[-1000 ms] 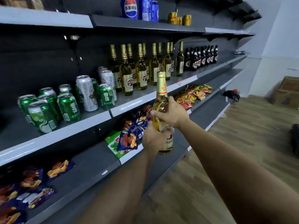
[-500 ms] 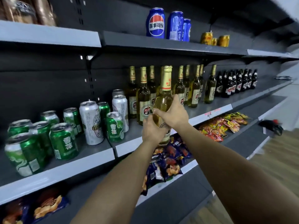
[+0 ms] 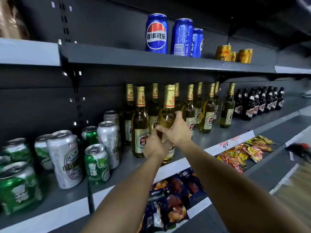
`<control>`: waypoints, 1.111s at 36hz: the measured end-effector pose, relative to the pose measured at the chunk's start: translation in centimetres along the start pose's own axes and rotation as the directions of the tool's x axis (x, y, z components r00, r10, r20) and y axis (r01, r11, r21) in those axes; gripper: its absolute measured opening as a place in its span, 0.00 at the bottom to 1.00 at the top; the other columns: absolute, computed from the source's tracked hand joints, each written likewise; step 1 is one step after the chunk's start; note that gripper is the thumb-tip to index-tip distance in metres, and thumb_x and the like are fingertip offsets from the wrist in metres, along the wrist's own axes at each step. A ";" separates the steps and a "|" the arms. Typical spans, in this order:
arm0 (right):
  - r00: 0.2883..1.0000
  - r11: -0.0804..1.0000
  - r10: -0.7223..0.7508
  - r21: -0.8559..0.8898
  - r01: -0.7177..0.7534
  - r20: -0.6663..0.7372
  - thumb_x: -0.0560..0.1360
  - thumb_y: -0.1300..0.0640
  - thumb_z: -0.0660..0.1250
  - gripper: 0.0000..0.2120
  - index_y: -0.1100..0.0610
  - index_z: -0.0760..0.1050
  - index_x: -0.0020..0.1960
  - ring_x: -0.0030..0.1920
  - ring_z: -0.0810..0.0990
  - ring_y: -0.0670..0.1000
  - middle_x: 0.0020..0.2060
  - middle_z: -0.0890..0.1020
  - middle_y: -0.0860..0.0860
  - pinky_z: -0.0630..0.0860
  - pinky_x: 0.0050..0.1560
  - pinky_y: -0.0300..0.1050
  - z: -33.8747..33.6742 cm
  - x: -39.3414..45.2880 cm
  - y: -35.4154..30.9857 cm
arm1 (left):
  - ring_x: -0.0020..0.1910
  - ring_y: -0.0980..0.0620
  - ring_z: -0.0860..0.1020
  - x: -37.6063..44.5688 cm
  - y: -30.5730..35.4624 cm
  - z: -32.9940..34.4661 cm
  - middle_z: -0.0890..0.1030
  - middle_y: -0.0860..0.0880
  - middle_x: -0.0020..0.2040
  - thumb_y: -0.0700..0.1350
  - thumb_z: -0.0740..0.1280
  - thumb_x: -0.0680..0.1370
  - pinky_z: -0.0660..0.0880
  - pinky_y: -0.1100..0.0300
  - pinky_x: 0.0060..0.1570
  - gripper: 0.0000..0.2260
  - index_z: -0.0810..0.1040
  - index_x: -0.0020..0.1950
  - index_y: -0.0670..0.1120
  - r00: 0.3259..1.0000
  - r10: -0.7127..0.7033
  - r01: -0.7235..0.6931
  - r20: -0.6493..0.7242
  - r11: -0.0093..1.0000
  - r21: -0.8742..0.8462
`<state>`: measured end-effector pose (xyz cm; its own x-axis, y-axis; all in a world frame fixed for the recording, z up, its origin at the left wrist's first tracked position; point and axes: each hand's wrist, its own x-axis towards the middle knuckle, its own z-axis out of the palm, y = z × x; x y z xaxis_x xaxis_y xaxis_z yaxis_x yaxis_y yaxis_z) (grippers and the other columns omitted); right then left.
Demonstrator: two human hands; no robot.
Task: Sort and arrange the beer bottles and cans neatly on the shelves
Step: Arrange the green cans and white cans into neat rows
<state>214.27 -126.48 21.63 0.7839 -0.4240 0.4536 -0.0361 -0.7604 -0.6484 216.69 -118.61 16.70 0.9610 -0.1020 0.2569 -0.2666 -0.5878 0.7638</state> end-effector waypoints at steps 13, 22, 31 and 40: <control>0.995 0.999 -0.019 0.047 0.014 0.097 0.69 0.41 0.74 0.38 0.51 0.59 0.69 0.62 0.76 0.56 0.61 0.76 0.52 0.75 0.57 0.54 2.2 2.5 2.2 | 0.55 0.46 0.80 1.3 -0.9 2.4 0.80 0.48 0.57 0.51 0.72 0.73 0.77 0.54 0.46 0.30 0.63 0.71 0.50 0.990 -0.097 0.091 -0.106 0.994 -0.063; 0.967 0.994 -0.109 -0.040 0.102 -0.229 0.72 0.40 0.68 0.37 0.58 0.61 0.73 0.69 0.67 0.57 0.68 0.70 0.56 0.64 0.67 0.56 2.7 1.0 2.3 | 0.53 0.51 0.77 -2.5 -2.5 0.7 0.78 0.52 0.54 0.56 0.70 0.75 0.74 0.56 0.47 0.20 0.70 0.62 0.49 0.969 -0.040 0.034 -0.242 0.999 -0.030; 0.793 0.809 -0.580 -0.013 0.588 -0.187 0.76 0.50 0.62 0.19 0.57 0.71 0.64 0.56 0.74 0.56 0.56 0.77 0.54 0.69 0.54 0.51 6.1 -4.5 -3.4 | 0.53 0.40 0.74 -4.9 -7.8 -7.6 0.75 0.41 0.54 0.45 0.72 0.72 0.71 0.49 0.50 0.18 0.74 0.59 0.40 0.666 0.183 -0.018 -0.723 0.973 0.230; 0.927 0.952 -0.143 0.304 0.033 0.347 0.75 0.42 0.67 0.42 0.55 0.49 0.78 0.71 0.67 0.58 0.74 0.65 0.56 0.68 0.64 0.52 12.6 -5.6 -8.9 | 0.70 0.46 0.67 -5.1 -12.8 -11.5 0.67 0.45 0.70 0.52 0.73 0.73 0.70 0.50 0.65 0.34 0.63 0.73 0.43 0.795 -0.027 0.054 -0.605 0.998 0.027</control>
<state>218.00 -111.16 17.17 0.9468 -0.1133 0.3012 0.1804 -0.5882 -0.7883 214.32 -101.33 12.46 0.7273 0.4205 0.5424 -0.2121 -0.6140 0.7603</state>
